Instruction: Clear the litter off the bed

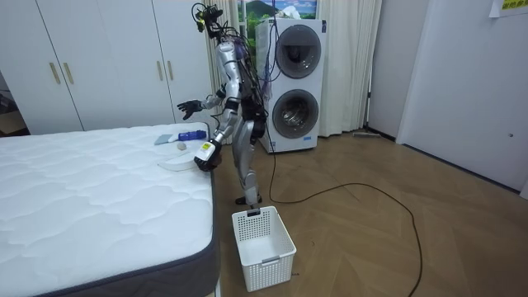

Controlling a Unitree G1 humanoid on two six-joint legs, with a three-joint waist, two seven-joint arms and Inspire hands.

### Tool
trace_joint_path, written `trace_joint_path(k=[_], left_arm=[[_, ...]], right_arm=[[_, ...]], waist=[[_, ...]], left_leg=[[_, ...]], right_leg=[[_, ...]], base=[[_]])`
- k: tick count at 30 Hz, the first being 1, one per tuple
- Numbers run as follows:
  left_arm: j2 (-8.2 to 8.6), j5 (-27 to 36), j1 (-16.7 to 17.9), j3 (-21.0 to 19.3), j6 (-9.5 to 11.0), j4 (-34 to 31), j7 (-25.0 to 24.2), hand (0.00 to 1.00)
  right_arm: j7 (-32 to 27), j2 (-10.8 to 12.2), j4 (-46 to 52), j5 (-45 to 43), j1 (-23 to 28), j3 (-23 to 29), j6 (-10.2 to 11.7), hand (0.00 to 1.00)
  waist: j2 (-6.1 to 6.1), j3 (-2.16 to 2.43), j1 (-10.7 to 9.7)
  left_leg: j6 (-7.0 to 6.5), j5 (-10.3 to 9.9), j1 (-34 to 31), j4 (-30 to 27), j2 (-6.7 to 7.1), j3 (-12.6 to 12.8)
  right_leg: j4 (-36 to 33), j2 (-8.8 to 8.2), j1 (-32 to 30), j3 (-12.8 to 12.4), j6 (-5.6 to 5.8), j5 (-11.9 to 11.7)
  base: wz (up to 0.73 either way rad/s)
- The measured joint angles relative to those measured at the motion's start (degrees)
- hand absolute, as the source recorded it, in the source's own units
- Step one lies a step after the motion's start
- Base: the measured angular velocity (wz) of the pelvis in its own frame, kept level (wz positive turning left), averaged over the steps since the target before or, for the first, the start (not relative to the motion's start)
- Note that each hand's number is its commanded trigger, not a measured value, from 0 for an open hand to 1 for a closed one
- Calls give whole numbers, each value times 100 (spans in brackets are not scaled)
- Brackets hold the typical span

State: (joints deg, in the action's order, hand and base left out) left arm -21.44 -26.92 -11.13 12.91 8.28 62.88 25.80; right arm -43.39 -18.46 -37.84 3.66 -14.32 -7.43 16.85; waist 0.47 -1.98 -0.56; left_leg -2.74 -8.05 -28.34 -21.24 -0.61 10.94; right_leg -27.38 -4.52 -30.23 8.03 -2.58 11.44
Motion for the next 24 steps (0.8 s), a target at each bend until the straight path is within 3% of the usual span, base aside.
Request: trace_joint_path(k=[2, 4, 24], left_arm=[[-2, 45, -118, 146, -7, 8, -54, 100], [-2, 45, -207, 208, -6, 8, -116, 100], [0, 42, -353, 329, -53, -1, -414, 100]], right_arm=[[141, -4, -20, 3, -56, -178, 0, 0], [275, 1, -96, -4, -68, -291, 0, 0], [765, 101, -1136, 18, -228, -759, -10, 0]], waist=[[60, -69, 46], [93, -94, 86], [86, -97, 144]], left_leg=[[-1, 0, -5, -30, 4, 3], [-10, -6, -25, -31, 6, 2], [-15, -4, -97, -42, 18, 0]], right_leg=[[-29, -15, 4, 11, 3, 3], [-43, -21, -19, 19, 4, 6], [-32, -39, -85, 41, 9, 41]], base=[[2], [3], [0]])
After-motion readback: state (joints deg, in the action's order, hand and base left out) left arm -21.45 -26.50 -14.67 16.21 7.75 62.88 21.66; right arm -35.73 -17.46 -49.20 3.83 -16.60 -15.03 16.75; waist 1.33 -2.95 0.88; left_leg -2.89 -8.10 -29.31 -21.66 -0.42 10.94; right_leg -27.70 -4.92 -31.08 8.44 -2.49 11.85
